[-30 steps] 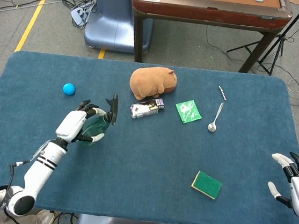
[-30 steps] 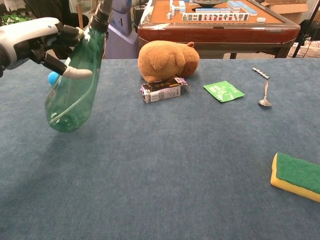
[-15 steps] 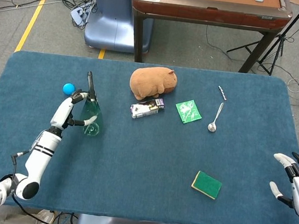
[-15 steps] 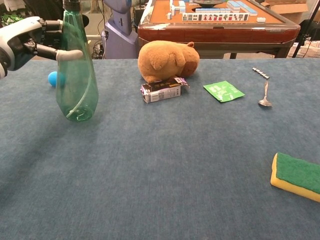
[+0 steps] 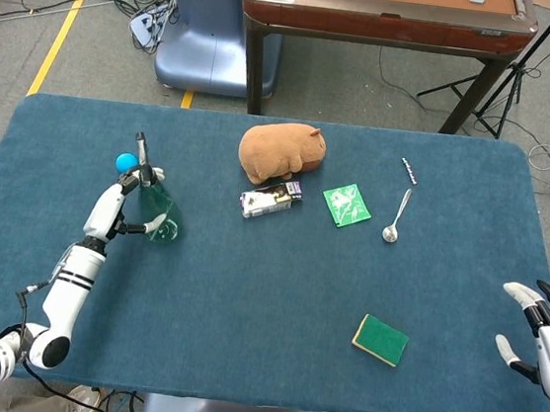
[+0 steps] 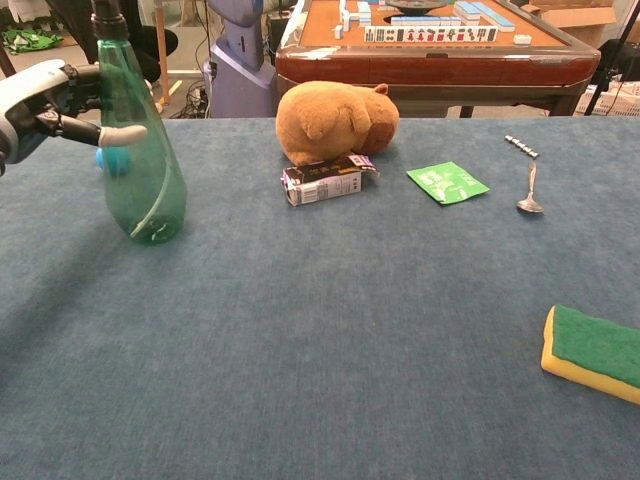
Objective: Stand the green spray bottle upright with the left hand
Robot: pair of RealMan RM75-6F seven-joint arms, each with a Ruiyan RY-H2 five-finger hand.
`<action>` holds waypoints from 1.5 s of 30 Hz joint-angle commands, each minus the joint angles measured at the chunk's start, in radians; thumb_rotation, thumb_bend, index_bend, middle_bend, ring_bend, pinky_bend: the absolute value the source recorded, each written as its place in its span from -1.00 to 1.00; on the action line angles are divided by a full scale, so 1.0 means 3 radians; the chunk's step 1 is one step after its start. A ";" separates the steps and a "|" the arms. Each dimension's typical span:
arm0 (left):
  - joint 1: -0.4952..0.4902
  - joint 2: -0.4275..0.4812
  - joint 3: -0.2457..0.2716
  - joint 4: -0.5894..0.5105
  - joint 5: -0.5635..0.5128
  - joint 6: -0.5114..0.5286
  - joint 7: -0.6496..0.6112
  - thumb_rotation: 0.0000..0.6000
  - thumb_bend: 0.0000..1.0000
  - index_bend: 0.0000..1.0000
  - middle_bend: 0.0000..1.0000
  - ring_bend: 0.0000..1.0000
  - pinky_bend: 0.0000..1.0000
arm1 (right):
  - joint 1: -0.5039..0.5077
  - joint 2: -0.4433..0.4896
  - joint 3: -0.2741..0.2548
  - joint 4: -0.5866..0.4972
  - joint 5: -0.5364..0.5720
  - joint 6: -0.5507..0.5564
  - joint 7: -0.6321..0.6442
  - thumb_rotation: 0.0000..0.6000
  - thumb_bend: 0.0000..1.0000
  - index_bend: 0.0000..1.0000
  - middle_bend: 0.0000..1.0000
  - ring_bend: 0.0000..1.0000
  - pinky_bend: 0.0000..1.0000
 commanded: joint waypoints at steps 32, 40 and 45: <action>0.0624 0.1161 0.0277 -0.1267 -0.0324 0.0181 0.1100 1.00 -0.44 -1.00 -1.00 -1.00 -1.00 | 0.0015 -0.0010 0.0003 0.0041 0.0044 -0.0070 0.0041 1.00 -0.41 -0.56 -0.52 -0.83 -0.91; 0.0941 0.1243 0.0541 -0.1382 0.0002 0.0814 0.1846 1.00 -0.44 -0.93 -1.00 -1.00 -1.00 | 0.0027 -0.0009 -0.0025 0.0038 0.0051 -0.0137 0.0070 1.00 -0.41 -0.56 -0.51 -0.82 -0.86; 0.1123 0.1215 0.0691 -0.1324 0.0287 0.1162 0.2165 1.00 -0.44 -0.83 -1.00 -1.00 -1.00 | 0.0038 -0.0003 -0.0037 0.0019 0.0031 -0.0159 0.0084 1.00 -0.41 -0.56 -0.51 -0.81 -0.85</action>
